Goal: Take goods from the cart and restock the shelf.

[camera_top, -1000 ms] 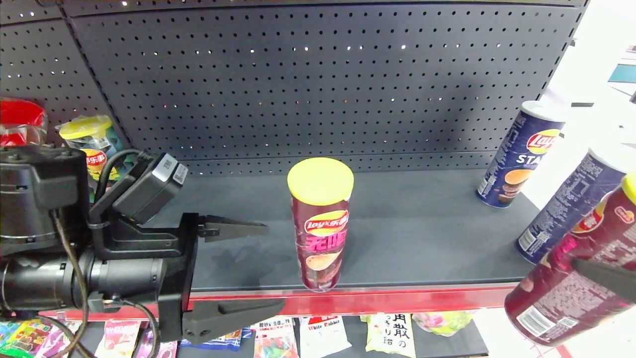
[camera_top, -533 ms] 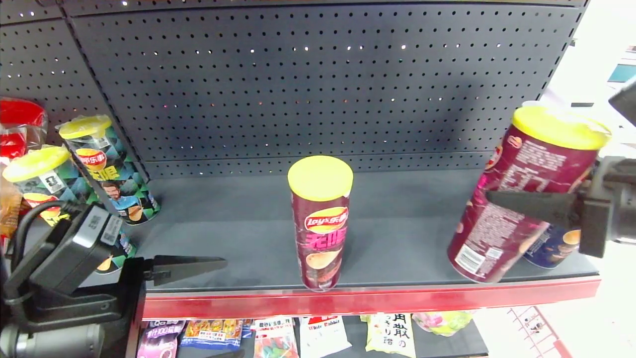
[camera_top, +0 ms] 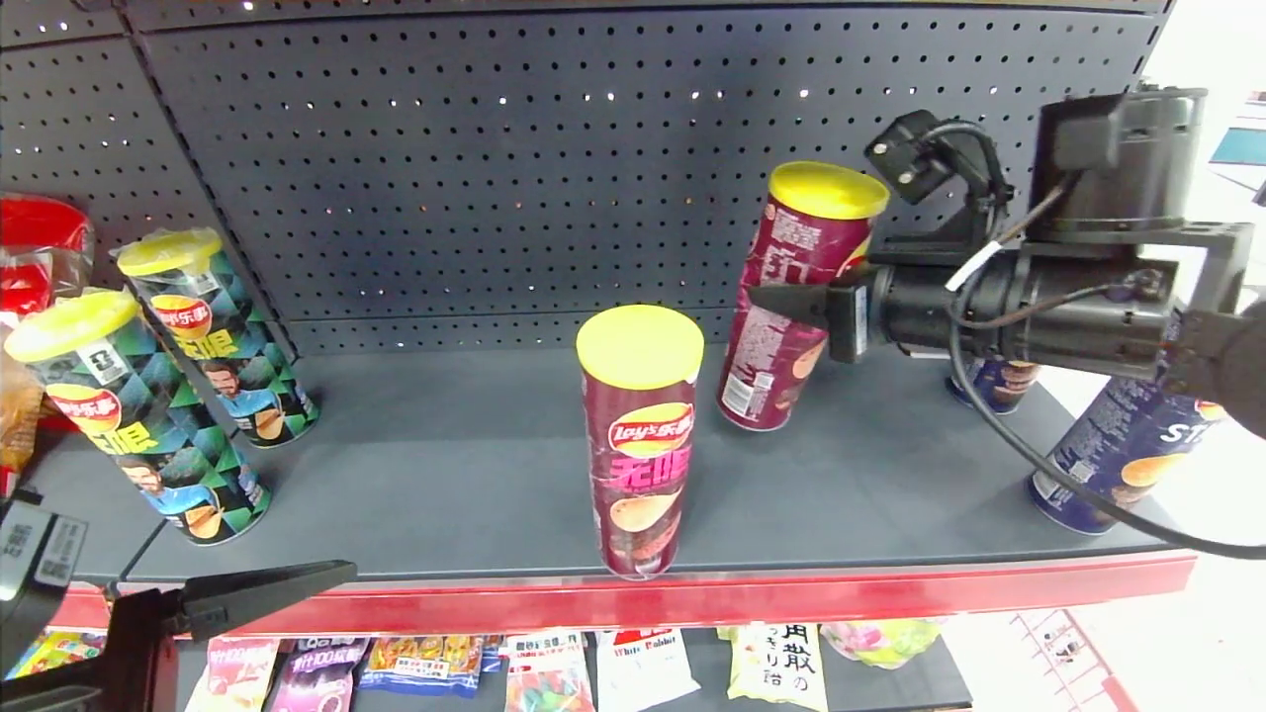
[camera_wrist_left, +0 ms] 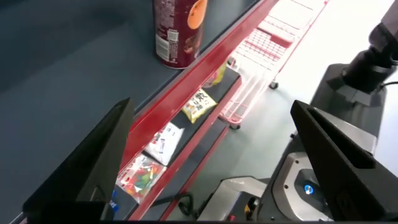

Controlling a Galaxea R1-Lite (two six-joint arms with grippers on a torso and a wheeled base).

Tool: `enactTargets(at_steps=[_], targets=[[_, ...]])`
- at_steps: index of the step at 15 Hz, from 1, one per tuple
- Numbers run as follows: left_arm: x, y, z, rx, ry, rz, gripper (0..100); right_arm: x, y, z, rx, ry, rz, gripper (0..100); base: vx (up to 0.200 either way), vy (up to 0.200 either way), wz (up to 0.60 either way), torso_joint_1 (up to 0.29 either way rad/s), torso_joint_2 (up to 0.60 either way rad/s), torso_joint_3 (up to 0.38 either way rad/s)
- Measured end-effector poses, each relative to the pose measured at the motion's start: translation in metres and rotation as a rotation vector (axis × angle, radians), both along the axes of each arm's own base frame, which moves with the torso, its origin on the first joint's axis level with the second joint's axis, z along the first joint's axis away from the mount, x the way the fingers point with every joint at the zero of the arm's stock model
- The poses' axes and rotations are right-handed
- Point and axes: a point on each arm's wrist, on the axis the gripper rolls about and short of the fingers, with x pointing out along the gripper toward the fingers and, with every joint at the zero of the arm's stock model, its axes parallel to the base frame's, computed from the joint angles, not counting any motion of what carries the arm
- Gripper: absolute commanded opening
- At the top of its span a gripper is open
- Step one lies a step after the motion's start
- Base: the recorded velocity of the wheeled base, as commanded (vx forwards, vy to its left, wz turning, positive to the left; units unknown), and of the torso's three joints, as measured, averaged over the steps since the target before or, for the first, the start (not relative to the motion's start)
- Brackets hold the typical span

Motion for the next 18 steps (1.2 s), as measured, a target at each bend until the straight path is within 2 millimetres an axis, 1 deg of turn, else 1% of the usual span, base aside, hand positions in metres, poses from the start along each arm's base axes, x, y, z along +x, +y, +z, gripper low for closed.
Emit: enactTargets(at_steps=[3,6,8,14,18], targets=[[-0.004,0.002,0.002,-0.011,-0.019,0.013,100,0.029,0.025,-0.004,0.002,-0.011,0.023,0,0.0,0.0,0.0,0.0,0.0,0.0],[-0.005,0.003,0.002,-0.014,-0.022,0.017,100,0.044,0.045,-0.013,-0.003,-0.002,0.048,0,0.0,0.0,0.0,0.0,0.0,0.0],[-0.004,0.005,0.001,-0.01,-0.013,0.033,100,0.048,0.054,-0.021,-0.014,0.014,0.062,0,0.0,0.0,0.0,0.0,0.0,0.0],[-0.003,0.009,-0.001,-0.005,-0.002,0.074,100,0.062,0.066,-0.038,-0.038,0.036,0.07,0,0.0,0.0,0.0,0.0,0.0,0.0],[-0.003,0.009,0.0,-0.006,-0.004,0.074,100,0.061,0.067,-0.042,-0.059,0.058,0.071,0,0.0,0.0,0.0,0.0,0.0,0.0]])
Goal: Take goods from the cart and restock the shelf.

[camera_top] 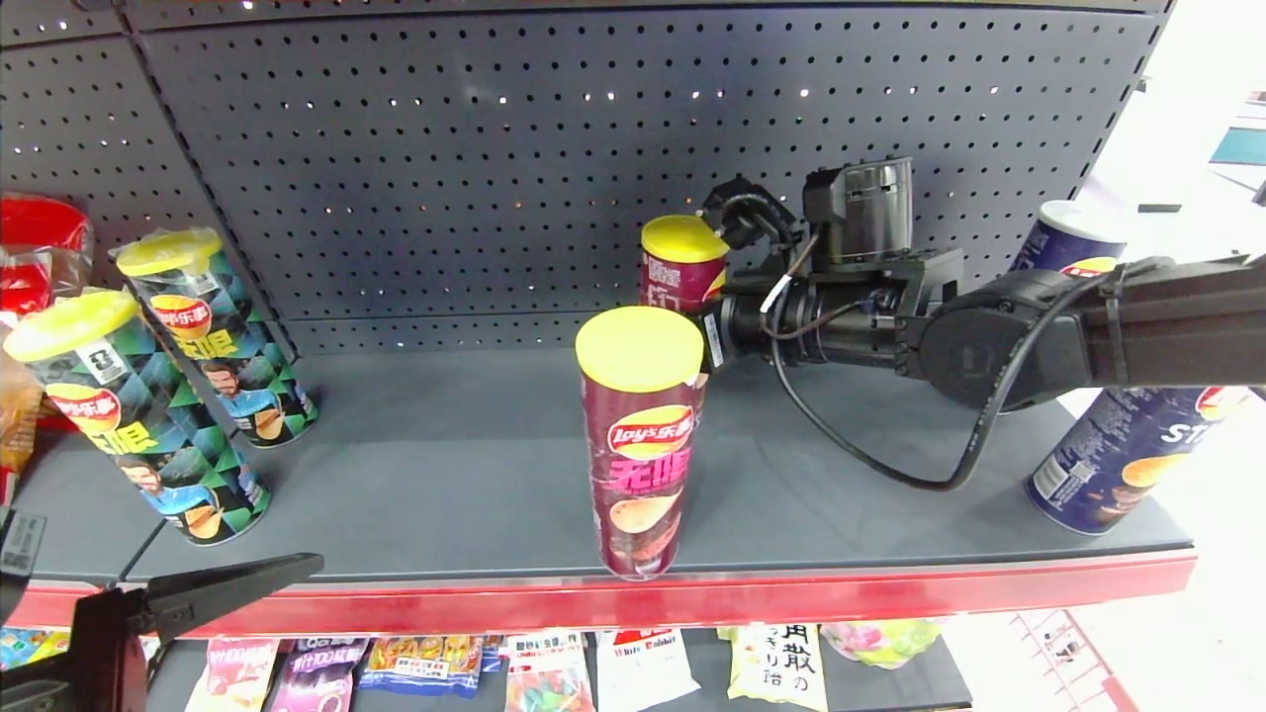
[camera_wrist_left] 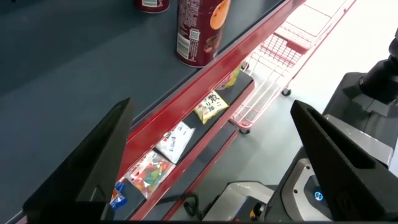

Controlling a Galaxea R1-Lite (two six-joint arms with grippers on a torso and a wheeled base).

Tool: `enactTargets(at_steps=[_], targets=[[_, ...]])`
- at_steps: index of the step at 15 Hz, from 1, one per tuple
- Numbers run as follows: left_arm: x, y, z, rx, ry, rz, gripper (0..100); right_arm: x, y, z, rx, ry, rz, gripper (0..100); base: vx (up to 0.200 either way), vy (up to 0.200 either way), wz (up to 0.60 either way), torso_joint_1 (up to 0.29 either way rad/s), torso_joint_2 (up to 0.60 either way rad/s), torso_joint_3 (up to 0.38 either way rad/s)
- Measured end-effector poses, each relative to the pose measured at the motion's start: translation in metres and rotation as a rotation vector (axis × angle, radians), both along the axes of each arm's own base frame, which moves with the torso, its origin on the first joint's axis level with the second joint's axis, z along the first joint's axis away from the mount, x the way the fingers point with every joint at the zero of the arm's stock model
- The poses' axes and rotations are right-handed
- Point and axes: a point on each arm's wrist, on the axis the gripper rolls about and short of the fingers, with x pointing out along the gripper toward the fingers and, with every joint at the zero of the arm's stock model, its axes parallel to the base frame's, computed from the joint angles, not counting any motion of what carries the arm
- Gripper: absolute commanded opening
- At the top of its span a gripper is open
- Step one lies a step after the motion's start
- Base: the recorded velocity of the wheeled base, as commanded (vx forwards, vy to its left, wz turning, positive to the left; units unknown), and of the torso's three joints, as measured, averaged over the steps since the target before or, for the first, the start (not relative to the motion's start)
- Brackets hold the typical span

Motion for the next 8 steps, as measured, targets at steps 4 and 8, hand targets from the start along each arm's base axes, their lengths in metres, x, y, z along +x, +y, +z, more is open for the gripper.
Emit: enactTargets(at_steps=[4,8], targets=[[0.0004,-0.0002,-0.0008,0.001,0.005,-0.004,100,-0.0005,0.0,-0.001,-0.001,0.002,0.002,0,0.0,0.0,0.0,0.0,0.0,0.0],[0.0004,-0.0003,-0.0013,0.0,0.009,-0.006,100,-0.0049,0.0034,-0.0035,-0.005,0.018,0.007,100,0.0,0.0,0.0,0.0,0.0,0.0]])
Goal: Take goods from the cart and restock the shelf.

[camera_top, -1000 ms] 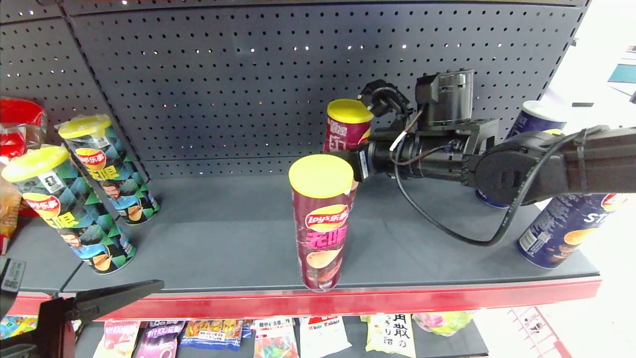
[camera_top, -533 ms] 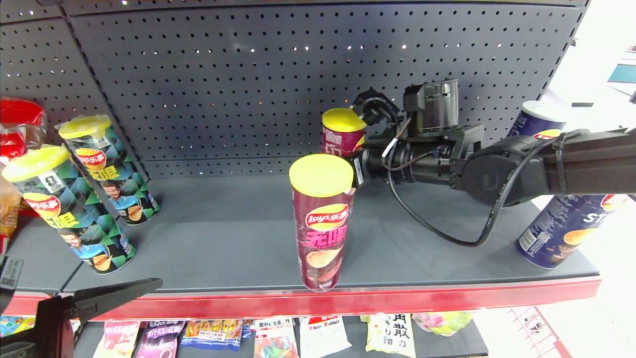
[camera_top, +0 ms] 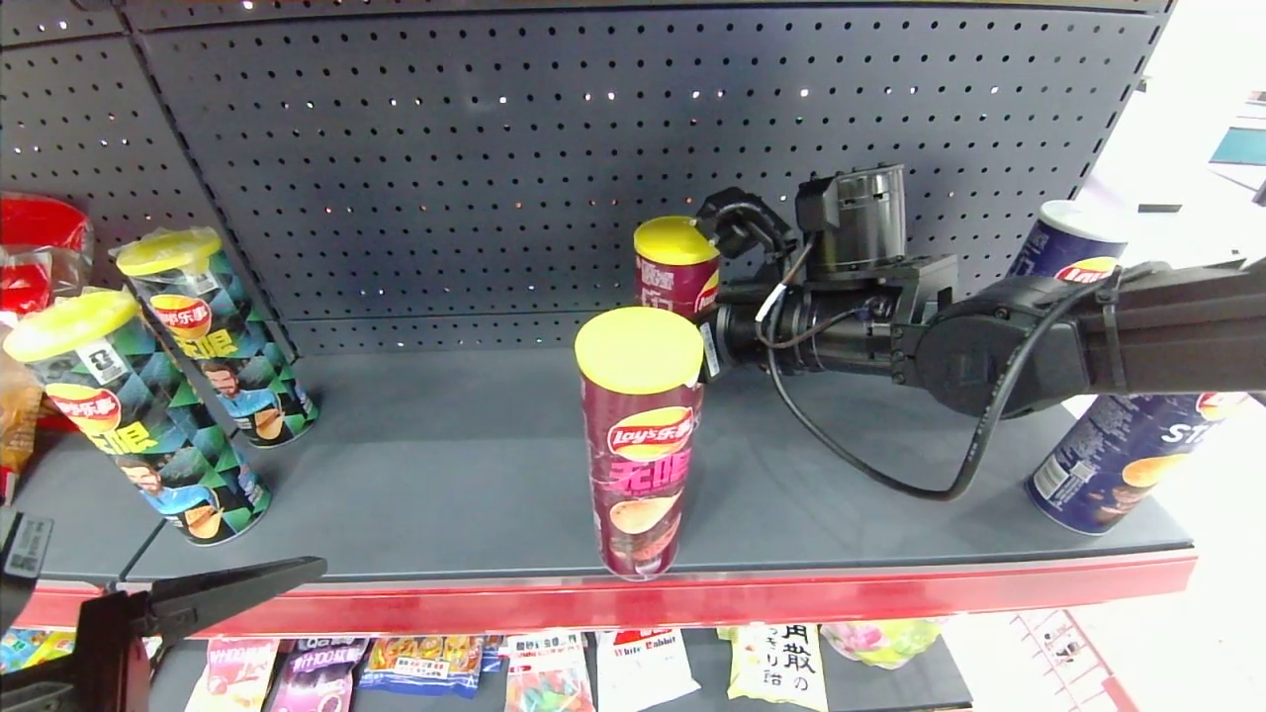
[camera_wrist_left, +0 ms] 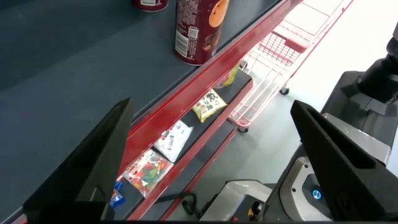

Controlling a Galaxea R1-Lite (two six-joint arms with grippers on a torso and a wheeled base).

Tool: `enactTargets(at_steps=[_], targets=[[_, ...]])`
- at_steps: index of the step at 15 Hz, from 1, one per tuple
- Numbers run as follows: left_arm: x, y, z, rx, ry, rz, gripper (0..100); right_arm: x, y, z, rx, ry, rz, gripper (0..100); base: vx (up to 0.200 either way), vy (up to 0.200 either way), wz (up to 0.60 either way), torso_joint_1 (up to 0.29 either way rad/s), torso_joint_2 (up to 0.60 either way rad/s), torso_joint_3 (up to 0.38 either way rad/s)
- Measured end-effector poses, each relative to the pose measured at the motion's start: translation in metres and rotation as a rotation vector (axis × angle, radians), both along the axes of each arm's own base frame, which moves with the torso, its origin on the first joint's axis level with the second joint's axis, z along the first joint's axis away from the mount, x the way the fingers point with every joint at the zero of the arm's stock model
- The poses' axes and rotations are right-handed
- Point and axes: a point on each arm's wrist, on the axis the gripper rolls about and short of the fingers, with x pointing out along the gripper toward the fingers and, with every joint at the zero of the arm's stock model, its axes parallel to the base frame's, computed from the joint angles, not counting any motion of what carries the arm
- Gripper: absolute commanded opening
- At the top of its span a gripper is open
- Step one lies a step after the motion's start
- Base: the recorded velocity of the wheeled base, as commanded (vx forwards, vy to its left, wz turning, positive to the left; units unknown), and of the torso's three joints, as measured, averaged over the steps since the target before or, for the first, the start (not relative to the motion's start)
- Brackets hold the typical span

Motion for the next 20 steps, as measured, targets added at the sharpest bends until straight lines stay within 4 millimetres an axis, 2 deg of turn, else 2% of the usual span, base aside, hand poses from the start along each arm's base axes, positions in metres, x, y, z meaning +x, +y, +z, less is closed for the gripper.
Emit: enactTargets(at_steps=[3,8,15,18,20], targets=[[0.001,0.0,0.0,0.0,0.003,-0.002,100,-0.012,0.0,0.0,-0.006,0.011,0.012,100,0.0,0.0,0.0,0.0,0.0,0.0],[0.003,-0.001,-0.001,0.006,0.017,-0.003,100,-0.04,-0.018,0.006,-0.022,0.023,-0.026,100,0.0,0.0,0.0,0.0,0.0,0.0],[0.01,-0.005,-0.002,0.02,0.032,-0.006,100,-0.08,-0.066,0.011,-0.02,0.052,-0.136,100,0.0,0.0,0.0,0.0,0.0,0.0],[0.017,-0.008,-0.002,0.036,0.049,0.007,100,-0.113,-0.088,0.012,-0.005,0.06,-0.163,100,0.0,0.0,0.0,0.0,0.0,0.0],[0.028,-0.012,-0.001,0.06,0.055,0.022,100,-0.145,-0.107,0.012,0.003,0.048,-0.159,100,0.0,0.0,0.0,0.0,0.0,0.0]])
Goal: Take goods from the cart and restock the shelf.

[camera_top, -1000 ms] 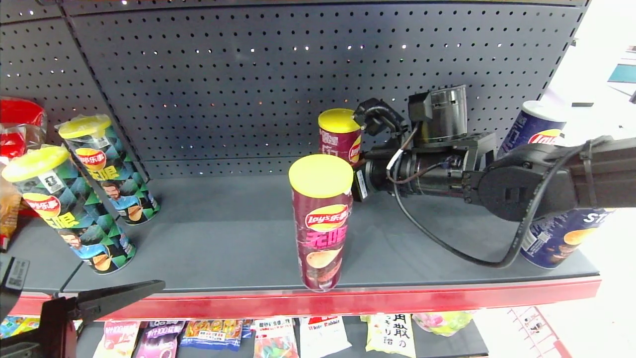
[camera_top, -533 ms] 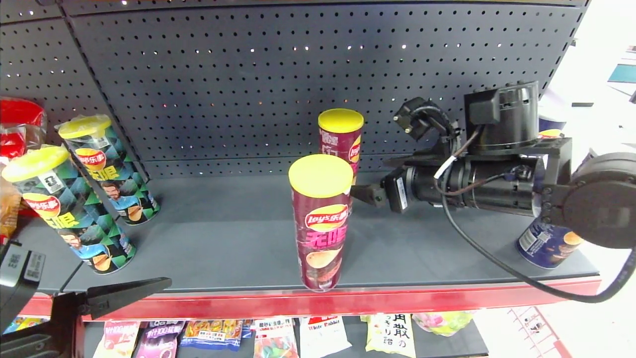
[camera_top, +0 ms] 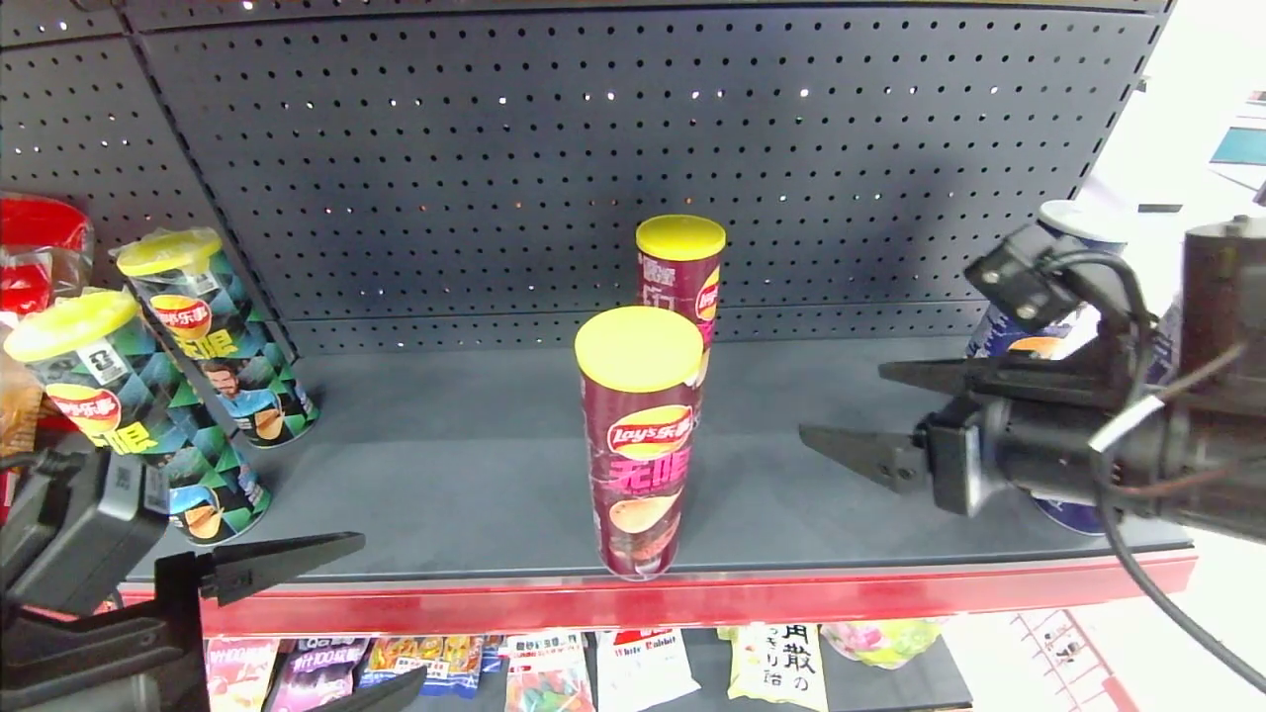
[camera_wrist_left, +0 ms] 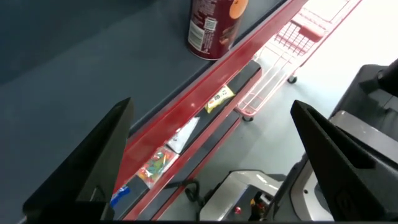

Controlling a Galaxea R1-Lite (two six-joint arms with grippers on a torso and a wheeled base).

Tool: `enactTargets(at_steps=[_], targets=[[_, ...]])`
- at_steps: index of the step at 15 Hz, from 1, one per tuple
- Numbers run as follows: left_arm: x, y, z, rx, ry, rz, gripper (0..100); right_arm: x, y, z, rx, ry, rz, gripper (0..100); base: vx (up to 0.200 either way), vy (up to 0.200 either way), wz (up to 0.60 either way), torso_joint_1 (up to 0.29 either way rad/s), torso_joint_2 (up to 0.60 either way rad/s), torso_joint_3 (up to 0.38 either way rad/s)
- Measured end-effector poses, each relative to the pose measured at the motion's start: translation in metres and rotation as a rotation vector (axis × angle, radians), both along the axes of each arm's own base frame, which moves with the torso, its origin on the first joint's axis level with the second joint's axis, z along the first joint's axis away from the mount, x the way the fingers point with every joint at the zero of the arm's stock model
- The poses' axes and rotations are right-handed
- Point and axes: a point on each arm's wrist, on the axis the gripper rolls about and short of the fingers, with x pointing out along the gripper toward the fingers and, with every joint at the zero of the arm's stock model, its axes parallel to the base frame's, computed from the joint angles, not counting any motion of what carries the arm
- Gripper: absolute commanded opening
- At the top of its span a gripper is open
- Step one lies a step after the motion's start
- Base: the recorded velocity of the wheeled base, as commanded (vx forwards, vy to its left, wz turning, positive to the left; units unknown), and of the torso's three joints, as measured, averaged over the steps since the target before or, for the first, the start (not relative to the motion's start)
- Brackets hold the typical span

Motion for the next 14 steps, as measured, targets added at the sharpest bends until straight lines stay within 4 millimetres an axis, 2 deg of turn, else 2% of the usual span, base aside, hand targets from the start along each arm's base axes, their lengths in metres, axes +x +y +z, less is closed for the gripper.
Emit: enactTargets(at_steps=[4,6,10,14], targets=[[0.028,-0.012,-0.004,0.073,0.031,-0.009,100,-0.072,-0.048,-0.008,0.039,-0.082,-0.022,100,0.0,0.0,0.0,0.0,0.0,0.0],[0.042,-0.018,-0.009,0.117,0.055,0.018,100,-0.103,-0.075,-0.016,0.046,-0.142,-0.14,100,0.0,0.0,0.0,0.0,0.0,0.0],[0.072,-0.035,-0.012,0.163,0.083,0.038,100,-0.15,-0.115,-0.042,0.016,-0.124,-0.387,100,0.0,0.0,0.0,0.0,0.0,0.0],[0.103,-0.053,-0.014,0.192,0.079,0.053,100,-0.183,-0.132,-0.066,0.025,-0.138,-0.486,100,0.0,0.0,0.0,0.0,0.0,0.0]])
